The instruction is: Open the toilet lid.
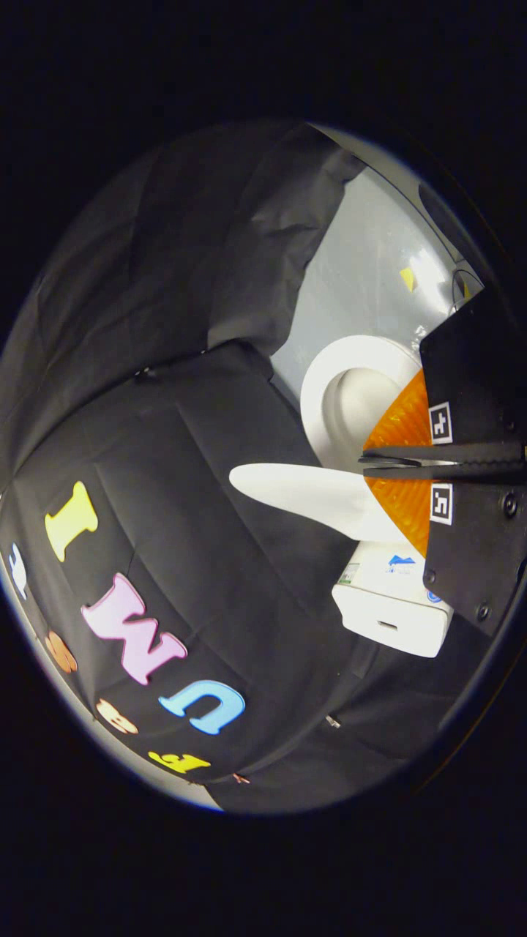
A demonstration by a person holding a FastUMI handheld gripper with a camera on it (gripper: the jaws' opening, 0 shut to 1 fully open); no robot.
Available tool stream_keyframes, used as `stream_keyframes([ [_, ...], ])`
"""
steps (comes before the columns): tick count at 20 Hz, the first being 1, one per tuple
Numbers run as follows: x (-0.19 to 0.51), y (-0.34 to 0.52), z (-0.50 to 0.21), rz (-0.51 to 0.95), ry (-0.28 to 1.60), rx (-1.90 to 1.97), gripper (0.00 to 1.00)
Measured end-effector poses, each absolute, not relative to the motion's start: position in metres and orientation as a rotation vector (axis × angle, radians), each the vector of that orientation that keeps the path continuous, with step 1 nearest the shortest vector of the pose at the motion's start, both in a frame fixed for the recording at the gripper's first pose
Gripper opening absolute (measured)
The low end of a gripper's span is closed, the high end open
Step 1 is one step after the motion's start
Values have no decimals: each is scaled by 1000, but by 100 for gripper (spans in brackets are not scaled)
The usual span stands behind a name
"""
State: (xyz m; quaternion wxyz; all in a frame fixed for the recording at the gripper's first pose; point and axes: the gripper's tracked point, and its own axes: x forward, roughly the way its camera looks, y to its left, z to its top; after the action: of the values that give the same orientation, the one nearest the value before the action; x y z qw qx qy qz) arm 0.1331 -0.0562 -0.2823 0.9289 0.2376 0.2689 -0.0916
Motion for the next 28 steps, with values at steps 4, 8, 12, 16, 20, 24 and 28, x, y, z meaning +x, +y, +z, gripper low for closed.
stream_keyframes([
  [4, 138, -23, -258, -167, 534, 392, 5],
  [8, 142, 9, -238, -160, 507, 298, 5],
  [12, 147, 49, -217, -143, 469, 182, 6],
  [16, 150, 93, -203, -103, 441, 119, 5],
  [20, 154, 134, -192, -64, 417, 35, 6],
  [24, 156, 173, -188, -24, 394, -28, 5],
  [28, 157, 205, -187, 9, 375, -73, 6],
])
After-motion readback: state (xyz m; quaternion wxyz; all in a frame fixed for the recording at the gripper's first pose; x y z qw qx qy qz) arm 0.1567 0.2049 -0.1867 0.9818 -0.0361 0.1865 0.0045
